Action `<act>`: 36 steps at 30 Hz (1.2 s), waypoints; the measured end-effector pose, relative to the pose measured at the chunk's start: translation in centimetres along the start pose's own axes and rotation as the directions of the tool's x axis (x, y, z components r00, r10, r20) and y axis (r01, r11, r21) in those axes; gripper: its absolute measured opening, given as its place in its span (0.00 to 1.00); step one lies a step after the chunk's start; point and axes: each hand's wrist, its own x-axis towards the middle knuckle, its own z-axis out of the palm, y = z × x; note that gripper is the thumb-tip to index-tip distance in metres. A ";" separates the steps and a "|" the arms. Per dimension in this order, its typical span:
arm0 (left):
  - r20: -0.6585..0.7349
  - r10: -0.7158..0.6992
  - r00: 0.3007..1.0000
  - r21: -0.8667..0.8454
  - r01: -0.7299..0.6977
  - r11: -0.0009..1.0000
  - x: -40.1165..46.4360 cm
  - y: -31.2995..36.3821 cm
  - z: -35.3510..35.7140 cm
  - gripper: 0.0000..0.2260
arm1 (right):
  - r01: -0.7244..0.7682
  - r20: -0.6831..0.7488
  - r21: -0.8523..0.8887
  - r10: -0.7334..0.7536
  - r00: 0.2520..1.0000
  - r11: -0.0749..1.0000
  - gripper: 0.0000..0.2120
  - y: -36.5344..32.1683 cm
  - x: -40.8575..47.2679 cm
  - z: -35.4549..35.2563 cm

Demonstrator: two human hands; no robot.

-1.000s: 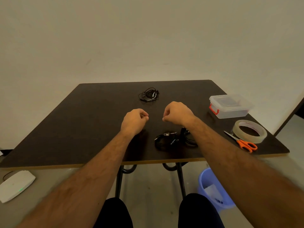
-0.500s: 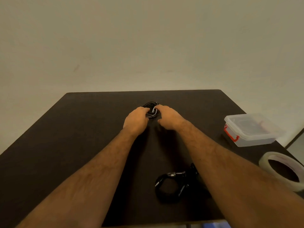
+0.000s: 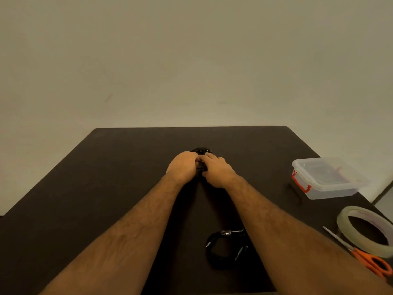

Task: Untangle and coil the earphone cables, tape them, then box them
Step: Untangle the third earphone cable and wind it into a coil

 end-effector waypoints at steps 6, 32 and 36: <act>-0.143 0.062 0.988 -0.139 -0.082 0.987 -4.1 2.5 -6.5 0.10 | 0.041 -0.239 0.356 0.049 0.970 0.934 0.18 -2.5 -4.5 -3.9; -0.208 0.192 0.959 -0.916 -0.260 0.307 -34.4 12.8 -35.0 0.16 | 0.406 -0.668 0.149 -0.211 0.714 0.902 0.08 -17.2 -38.6 -36.5; -0.200 0.270 0.942 -0.834 -0.308 0.458 -34.7 11.9 -34.1 0.10 | 0.397 -0.740 0.296 -0.055 0.671 0.869 0.11 -15.5 -39.0 -36.4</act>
